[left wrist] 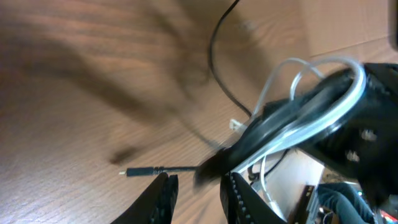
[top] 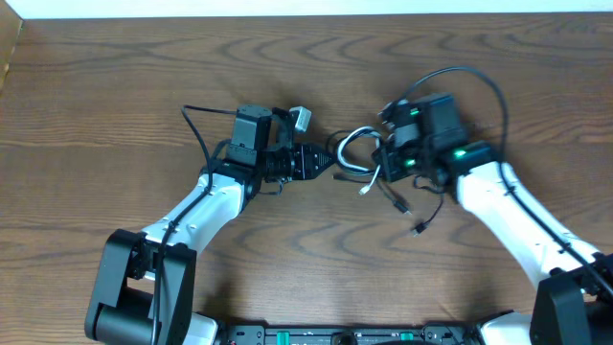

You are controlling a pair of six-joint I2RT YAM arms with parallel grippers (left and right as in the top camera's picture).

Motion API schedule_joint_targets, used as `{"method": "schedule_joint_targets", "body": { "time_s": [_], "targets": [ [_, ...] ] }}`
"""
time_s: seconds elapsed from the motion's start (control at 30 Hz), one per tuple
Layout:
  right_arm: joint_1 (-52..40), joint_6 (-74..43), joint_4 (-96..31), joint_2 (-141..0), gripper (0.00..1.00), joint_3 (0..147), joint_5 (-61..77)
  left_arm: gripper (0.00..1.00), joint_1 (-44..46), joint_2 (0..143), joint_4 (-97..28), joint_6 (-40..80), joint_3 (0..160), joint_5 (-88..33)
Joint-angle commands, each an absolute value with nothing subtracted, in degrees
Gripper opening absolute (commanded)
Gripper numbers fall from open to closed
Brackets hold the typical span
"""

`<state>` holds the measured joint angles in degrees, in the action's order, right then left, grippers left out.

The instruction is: Untangle cables

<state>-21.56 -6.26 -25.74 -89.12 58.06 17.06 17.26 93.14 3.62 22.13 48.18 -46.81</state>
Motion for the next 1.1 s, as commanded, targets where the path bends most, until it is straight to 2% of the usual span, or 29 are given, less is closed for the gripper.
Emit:
{"method": "schedule_joint_targets", "body": {
  "time_s": [0.0,0.17,0.2,0.23,0.33,0.4,0.5,0.8,0.97,1.07],
  "targets": [
    [-26.87,-1.72,-26.15,-88.88,0.01,58.35,6.74,0.28,17.06,92.47,-1.37,20.95,48.14,-38.3],
    [-29.47,-0.95,-26.15,-89.08,0.02,58.35,6.74,0.28,17.06,92.38,-8.45,20.1,48.88,-31.0],
    [-29.47,-0.95,-26.13,-89.19,0.07,58.35,6.74,0.28,17.06,92.29,-9.39,19.9,49.06,-30.2],
    [-29.45,-0.95,-26.0,-89.3,0.17,58.35,6.76,0.28,17.06,92.07,-10.22,19.46,49.23,-29.36],
    [-29.45,-0.97,-25.69,-89.86,0.31,58.35,6.85,0.28,17.06,91.24,-12.08,19.07,49.63,-26.85],
    [-29.45,-0.99,-25.32,-90.37,0.47,58.35,7.4,0.28,17.06,90.5,-13.41,19.07,49.95,-24.95],
    [-29.43,-0.99,-24.67,-91.11,0.66,58.35,7.9,0.29,17.06,89.25,-16.08,19.05,50.87,-22.79],
    [-25.17,-1.21,-24.32,-91.13,0.69,58.35,10.41,0.27,17.08,88.18,-25.56,14.79,56.82,-24.58],
    [-20.67,-1.21,-24.27,-91.13,0.65,58.35,15.7,0.15,17.19,88.18,-33.78,11.57,63.81,-24.6],
    [-17.23,-1.26,-24.69,-91.13,0.61,58.35,18.65,0.13,18.02,88.2,-33.34,8.49,65.91,-24.56]
  ]
}}
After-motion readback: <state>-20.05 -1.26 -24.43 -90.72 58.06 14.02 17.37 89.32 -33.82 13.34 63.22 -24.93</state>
